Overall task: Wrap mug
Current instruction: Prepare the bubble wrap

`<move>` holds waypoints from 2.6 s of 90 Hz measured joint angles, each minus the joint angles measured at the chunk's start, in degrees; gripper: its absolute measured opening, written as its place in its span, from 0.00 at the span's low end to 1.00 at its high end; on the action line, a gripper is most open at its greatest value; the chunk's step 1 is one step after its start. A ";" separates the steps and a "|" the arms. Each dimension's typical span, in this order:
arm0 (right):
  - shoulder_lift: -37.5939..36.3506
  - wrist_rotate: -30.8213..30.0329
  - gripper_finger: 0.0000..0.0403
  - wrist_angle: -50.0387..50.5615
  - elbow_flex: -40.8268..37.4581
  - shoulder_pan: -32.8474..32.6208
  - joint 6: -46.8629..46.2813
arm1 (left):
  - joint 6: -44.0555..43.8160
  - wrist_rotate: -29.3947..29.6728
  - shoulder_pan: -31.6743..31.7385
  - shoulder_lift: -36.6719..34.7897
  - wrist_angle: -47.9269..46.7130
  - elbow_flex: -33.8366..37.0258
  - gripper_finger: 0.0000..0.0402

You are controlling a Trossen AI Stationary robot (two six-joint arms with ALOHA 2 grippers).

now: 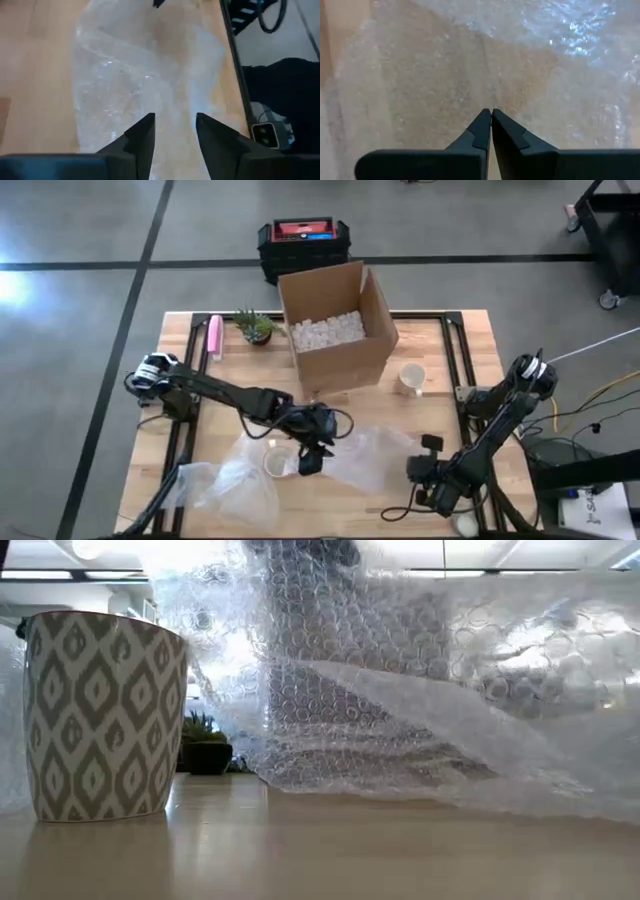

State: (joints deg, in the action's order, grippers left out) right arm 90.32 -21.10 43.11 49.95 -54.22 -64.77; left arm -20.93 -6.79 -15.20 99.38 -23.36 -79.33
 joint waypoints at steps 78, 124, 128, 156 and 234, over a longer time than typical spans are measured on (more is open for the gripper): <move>0.02 -1.60 0.00 -1.94 -0.98 -0.02 1.03 | 15.14 10.36 -12.75 5.30 -6.18 -7.10 0.42; 0.02 -1.55 0.00 -2.25 -0.98 -0.02 0.28 | 20.72 10.26 -12.27 10.09 -7.78 -6.99 0.29; 0.03 -1.55 0.00 -2.23 -0.98 0.00 0.28 | 21.64 12.62 -12.27 10.12 -7.73 -6.99 0.28; 0.03 -1.62 0.00 -2.29 -0.98 0.00 0.28 | 21.82 19.78 -11.24 10.12 -7.75 -6.40 0.12; 0.53 -22.84 0.00 -20.89 3.20 6.72 21.78 | -5.90 49.45 -4.41 -11.36 -17.34 -5.51 0.00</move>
State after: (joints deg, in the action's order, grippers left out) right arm 90.85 -43.94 22.22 53.15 -47.49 -42.98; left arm -26.83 42.65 -19.61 88.01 -40.70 -84.85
